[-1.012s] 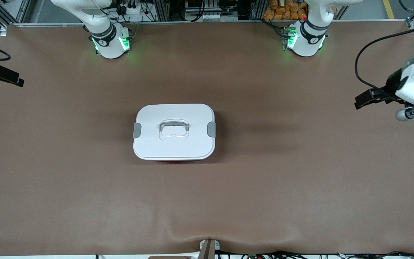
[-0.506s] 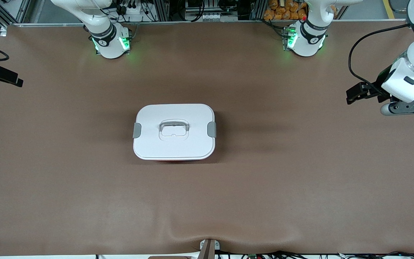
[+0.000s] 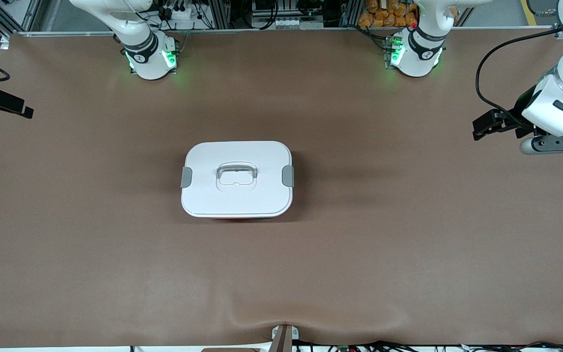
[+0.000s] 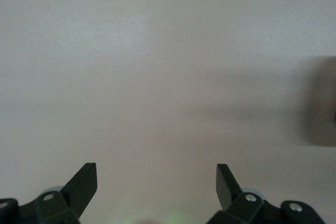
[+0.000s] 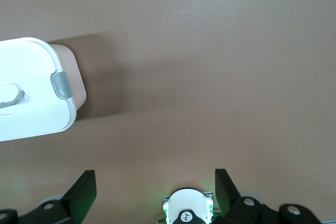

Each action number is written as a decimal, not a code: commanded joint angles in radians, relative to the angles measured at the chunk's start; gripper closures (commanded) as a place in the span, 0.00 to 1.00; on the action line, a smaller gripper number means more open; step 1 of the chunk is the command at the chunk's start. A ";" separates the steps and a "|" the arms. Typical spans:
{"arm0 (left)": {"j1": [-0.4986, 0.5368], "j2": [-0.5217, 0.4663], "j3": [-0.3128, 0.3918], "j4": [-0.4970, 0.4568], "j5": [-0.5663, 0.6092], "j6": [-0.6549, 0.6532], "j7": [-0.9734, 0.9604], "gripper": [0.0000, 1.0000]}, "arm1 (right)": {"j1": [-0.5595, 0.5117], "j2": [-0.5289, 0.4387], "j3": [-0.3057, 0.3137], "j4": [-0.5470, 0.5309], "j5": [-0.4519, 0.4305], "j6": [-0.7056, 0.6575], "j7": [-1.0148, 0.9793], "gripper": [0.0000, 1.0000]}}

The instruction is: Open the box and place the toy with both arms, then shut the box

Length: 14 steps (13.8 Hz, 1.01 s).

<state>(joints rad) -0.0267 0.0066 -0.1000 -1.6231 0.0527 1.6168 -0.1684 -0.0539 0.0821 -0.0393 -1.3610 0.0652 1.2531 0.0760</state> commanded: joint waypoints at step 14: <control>0.004 -0.036 -0.001 0.031 -0.010 -0.078 0.142 0.00 | -0.015 -0.004 0.019 0.002 0.021 0.005 -0.004 0.00</control>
<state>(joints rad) -0.0317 -0.0196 -0.0997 -1.5991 0.0527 1.5601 -0.0481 -0.0650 0.0823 -0.0265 -1.3608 0.0725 1.2554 0.0730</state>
